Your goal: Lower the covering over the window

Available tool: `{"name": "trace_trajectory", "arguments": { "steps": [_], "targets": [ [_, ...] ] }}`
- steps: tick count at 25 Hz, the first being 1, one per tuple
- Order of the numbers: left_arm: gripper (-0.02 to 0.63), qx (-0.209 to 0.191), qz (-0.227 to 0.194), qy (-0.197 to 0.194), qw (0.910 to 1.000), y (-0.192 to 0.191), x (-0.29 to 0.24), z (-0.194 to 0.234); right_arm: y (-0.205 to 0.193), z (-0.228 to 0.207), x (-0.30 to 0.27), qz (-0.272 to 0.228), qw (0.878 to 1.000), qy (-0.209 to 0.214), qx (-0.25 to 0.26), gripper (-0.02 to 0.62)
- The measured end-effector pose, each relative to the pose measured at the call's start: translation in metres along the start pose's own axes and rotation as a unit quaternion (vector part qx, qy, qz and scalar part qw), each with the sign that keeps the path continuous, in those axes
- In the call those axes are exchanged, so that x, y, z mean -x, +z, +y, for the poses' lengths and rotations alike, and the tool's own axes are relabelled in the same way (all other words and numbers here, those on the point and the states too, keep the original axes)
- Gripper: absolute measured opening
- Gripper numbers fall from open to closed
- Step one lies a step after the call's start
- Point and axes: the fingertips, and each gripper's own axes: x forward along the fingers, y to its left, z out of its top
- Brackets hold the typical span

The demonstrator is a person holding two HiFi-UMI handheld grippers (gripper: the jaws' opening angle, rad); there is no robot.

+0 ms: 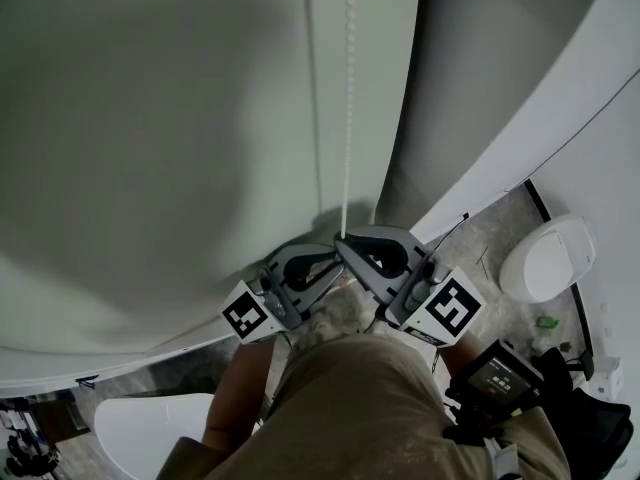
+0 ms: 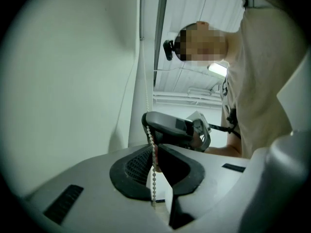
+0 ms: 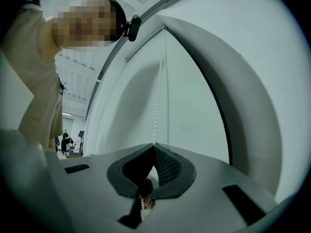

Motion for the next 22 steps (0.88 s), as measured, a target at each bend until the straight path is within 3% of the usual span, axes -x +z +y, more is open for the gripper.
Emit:
{"name": "trace_trajectory", "arguments": {
  "steps": [4, 6, 12, 15, 20, 22],
  "targets": [
    [0.065, 0.018, -0.084, -0.015, 0.9962, 0.034, 0.017, 0.005, -0.013, -0.007, 0.004, 0.01, 1.0, -0.002, -0.011, 0.008],
    [0.074, 0.007, -0.096, -0.009, 0.9953, 0.051, 0.015, 0.009, -0.033, -0.007, 0.005, 0.029, 0.999, -0.001, -0.018, 0.008],
    [0.071, -0.047, -0.031, 0.018, 0.9982, 0.059, -0.019, 0.018, -0.064, 0.007, 0.004, 0.051, 0.998, 0.014, -0.039, 0.008],
    [0.021, -0.039, -0.035, 0.022, 0.9984, 0.057, -0.02, 0.019, -0.063, 0.005, 0.005, 0.051, 0.998, 0.016, -0.04, 0.008],
    [0.017, -0.058, -0.04, 0.036, 0.9969, 0.051, -0.014, 0.023, -0.059, 0.007, 0.006, 0.057, 0.998, 0.031, -0.006, 0.009],
    [0.017, -0.06, -0.027, 0.048, 0.9967, 0.035, -0.009, 0.03, -0.057, 0.005, 0.012, 0.056, 0.997, 0.043, -0.015, 0.057]
  ]
}}
